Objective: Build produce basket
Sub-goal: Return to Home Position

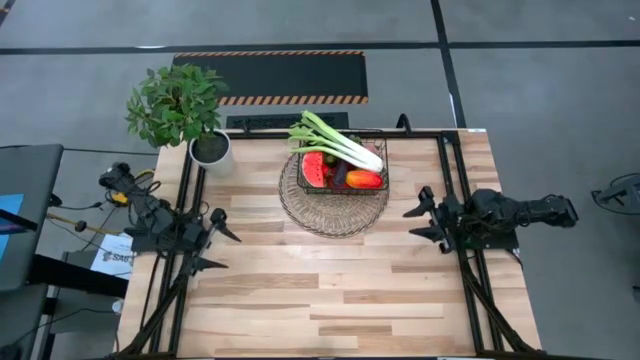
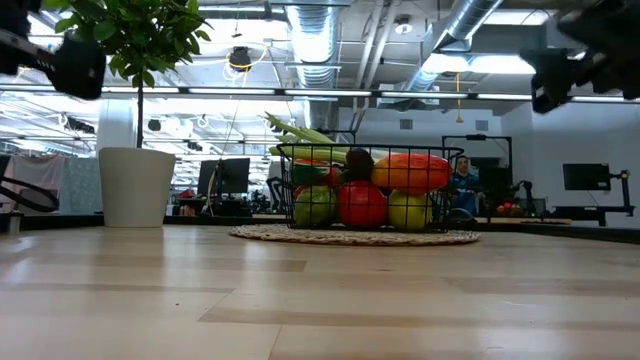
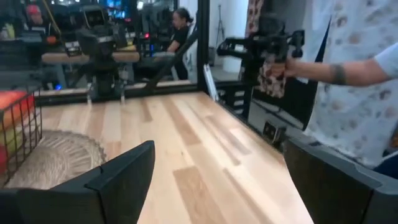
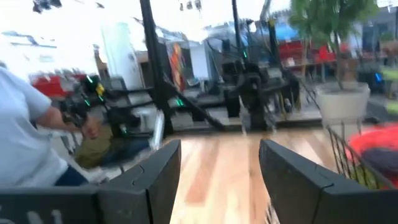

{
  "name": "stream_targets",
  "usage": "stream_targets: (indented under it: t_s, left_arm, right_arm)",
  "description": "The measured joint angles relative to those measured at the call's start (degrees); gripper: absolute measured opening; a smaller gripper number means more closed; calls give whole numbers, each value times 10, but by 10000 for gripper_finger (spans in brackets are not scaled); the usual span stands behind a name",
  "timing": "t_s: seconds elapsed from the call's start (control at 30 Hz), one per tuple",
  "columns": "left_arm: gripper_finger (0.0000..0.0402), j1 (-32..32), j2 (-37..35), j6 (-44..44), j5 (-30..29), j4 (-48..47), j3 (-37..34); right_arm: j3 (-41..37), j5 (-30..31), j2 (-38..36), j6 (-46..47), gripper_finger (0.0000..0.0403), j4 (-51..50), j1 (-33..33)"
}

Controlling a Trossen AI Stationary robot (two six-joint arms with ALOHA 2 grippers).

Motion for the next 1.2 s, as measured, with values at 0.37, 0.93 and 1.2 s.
stream_targets:
  t_s: [0.37,0.93,1.2]
  left_arm:
    - [341,160,5,-13,246,-8,-6]
    - [341,201,4,-11,292,-7,-6]
    - [341,201,4,-57,290,-7,-6]
  right_arm:
    - [-1,-32,1,-9,235,-57,-16]
    - [-2,16,4,-46,235,-80,-17]
    - [-2,16,4,-47,235,-79,-16]
